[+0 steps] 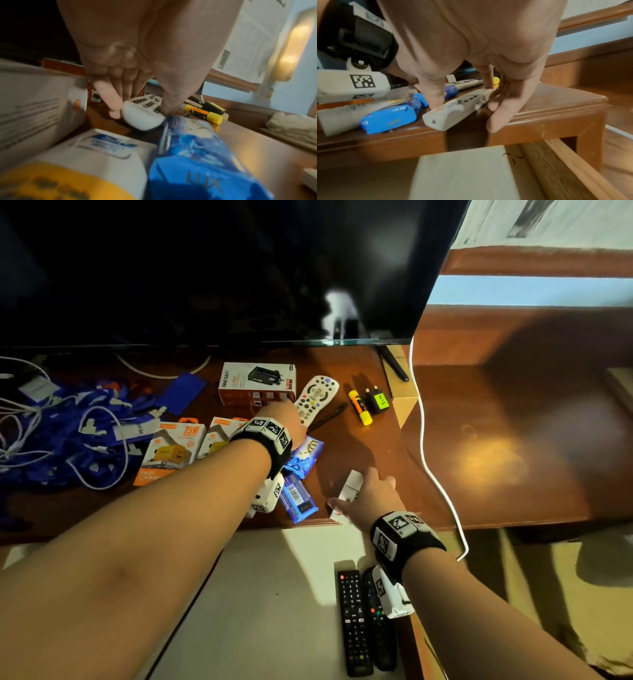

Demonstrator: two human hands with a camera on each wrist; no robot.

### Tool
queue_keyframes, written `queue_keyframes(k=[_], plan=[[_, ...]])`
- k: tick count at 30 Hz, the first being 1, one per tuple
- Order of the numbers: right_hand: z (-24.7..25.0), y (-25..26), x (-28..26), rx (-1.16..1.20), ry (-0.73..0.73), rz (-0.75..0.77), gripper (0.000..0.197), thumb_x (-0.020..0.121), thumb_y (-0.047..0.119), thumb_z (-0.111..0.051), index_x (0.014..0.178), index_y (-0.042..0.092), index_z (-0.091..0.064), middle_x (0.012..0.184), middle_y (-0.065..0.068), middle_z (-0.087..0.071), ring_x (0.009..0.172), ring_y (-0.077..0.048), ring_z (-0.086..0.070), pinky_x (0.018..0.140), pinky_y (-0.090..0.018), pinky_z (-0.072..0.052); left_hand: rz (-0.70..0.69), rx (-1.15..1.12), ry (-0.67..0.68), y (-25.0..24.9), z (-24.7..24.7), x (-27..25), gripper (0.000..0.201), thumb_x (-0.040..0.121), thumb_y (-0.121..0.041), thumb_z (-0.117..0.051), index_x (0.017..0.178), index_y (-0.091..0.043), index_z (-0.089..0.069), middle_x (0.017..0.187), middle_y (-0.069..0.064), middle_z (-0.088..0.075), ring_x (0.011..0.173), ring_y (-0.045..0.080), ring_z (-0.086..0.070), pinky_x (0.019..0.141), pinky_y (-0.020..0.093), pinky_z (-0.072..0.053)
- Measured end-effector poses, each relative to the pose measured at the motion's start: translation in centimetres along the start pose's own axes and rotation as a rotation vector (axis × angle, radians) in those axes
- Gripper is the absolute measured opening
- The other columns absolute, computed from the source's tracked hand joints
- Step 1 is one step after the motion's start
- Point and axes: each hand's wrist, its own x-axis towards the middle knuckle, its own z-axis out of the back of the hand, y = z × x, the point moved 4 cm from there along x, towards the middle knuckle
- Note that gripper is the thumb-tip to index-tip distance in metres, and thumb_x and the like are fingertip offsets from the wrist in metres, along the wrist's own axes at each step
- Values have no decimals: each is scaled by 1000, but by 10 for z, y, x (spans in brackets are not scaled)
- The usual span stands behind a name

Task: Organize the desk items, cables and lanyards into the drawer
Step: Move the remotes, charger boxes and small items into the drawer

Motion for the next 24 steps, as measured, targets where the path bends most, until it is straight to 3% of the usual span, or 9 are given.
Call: queue_keyframes(k=[3, 6, 10, 12, 14, 16, 18, 21, 24], plan=[[-5, 1, -3, 36, -2, -17, 80, 73, 54, -85, 131, 18, -42, 123, -12, -44, 96, -35, -64, 88, -44, -58, -45, 55, 10, -4, 4, -4, 44, 96, -45, -64, 110, -3, -64, 93, 11, -63, 89, 30, -64, 69, 33, -50], [-4, 0, -3, 92, 17, -41, 71, 76, 42, -84, 129, 19, -43, 121, -11, -42, 84, -32, -61, 87, -40, -57, -15, -17, 33, 3, 4, -5, 40, 93, -46, -70, 93, -8, -62, 94, 10, -68, 85, 30, -66, 70, 35, -55], [0, -3, -5, 91, 25, -45, 67, 78, 38, -82, 128, 18, -42, 124, -13, -44, 81, -30, -57, 82, -36, -53, 44, -191, -13, 10, 14, -18, 42, 90, -49, -74, 95, -9, -61, 101, 11, -70, 83, 29, -64, 65, 33, -46], [3, -7, -7, 106, 24, -39, 67, 80, 37, -81, 129, 18, -41, 126, -14, -45, 83, -29, -54, 80, -35, -50, 55, -330, -53, 12, 27, -40, 50, 88, -54, -74, 100, -6, -66, 97, 5, -69, 89, 26, -69, 66, 33, -50], [6, -13, -10, 146, 15, -31, 68, 80, 36, -80, 132, 19, -40, 126, -14, -47, 85, -27, -50, 79, -34, -46, 36, -618, -23, 23, 37, -77, 45, 86, -54, -77, 100, -11, -73, 92, 0, -75, 87, 19, -73, 70, 33, -58], [10, -22, -15, 203, -11, -7, 69, 79, 35, -79, 135, 22, -41, 124, -13, -49, 86, -25, -49, 79, -31, -43, -3, -930, 107, 37, 35, -128, 36, 83, -49, -82, 102, -18, -76, 92, -3, -79, 85, 15, -75, 73, 34, -59], [12, -34, -23, 251, -46, 9, 70, 76, 33, -80, 135, 25, -43, 121, -11, -51, 91, -26, -54, 80, -32, -48, -49, -1115, 274, 49, 21, -188, 40, 80, -42, -87, 109, -18, -75, 96, -3, -81, 87, 17, -77, 75, 36, -60], [15, -51, -39, 295, -101, 27, 71, 70, 38, -81, 130, 28, -46, 116, -10, -55, 95, -29, -64, 85, -42, -59, -72, -1088, 509, 64, -28, -265, 36, 83, -31, -87, 111, -14, -72, 89, -3, -80, 72, 10, -72, 61, 28, -56], [15, -65, -56, 302, -124, 52, 71, 64, 43, -79, 125, 32, -46, 113, -8, -60, 93, -26, -67, 84, -47, -60, -18, -856, 677, 79, -88, -308, 41, 77, -44, -89, 104, -19, -70, 89, -2, -79, 76, 12, -76, 70, 38, -64]])
